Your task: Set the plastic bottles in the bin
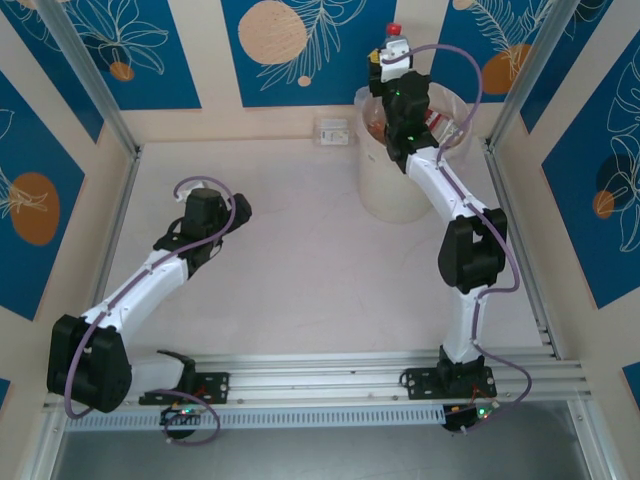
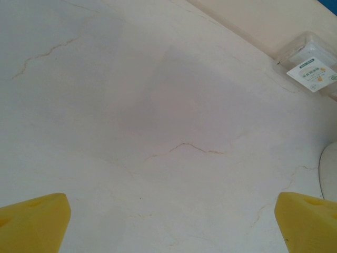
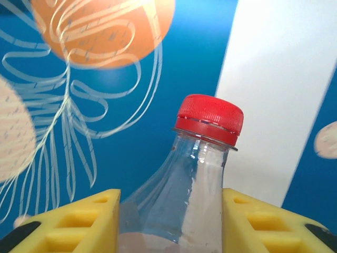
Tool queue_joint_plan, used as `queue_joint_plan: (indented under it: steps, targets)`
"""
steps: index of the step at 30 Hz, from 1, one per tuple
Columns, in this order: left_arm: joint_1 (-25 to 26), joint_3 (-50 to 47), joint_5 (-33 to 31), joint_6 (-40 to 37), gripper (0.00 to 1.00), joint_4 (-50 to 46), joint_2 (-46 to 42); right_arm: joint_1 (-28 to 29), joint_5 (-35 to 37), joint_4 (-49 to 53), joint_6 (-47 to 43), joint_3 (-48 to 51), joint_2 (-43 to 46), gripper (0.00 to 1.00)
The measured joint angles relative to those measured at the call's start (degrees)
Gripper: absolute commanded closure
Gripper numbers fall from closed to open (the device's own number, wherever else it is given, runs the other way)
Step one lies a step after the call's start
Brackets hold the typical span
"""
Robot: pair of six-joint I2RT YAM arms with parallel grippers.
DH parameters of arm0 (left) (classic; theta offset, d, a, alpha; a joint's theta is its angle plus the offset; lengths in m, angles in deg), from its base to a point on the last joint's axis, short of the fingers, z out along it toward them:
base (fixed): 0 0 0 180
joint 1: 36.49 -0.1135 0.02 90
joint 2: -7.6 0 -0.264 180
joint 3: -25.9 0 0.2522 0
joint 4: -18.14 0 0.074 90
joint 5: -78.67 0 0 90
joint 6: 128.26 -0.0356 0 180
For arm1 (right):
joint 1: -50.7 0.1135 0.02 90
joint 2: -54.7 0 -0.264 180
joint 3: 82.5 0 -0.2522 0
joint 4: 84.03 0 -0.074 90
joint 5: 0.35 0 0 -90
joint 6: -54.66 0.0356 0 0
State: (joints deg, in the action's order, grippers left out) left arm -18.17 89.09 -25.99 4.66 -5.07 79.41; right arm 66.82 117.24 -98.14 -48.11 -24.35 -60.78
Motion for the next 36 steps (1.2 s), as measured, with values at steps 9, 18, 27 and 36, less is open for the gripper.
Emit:
queue_joint_plan:
  steps: [9, 18, 27, 36]
  targets:
    - [0.0, 0.0, -0.42, -0.02, 0.0, -0.02, 0.0, -0.02, 2.97, -10.82, 1.09, 14.69, 2.16, 0.79]
    - [0.0, 0.02, -0.15, 0.02, 0.0, 0.02, 0.0, -1.38, 3.54, -11.85, 8.46, 23.02, 7.19, 0.73]
    - [0.0, 1.88, 1.14, -0.02, 0.0, 0.0, 0.0, -2.01, 2.21, 8.35, 12.68, 13.66, 7.54, 0.32]
    - [0.0, 2.78, 3.96, -0.07, 0.0, 0.0, 0.0, -3.91, 2.69, 35.91, 15.13, -12.83, 6.82, 0.26]
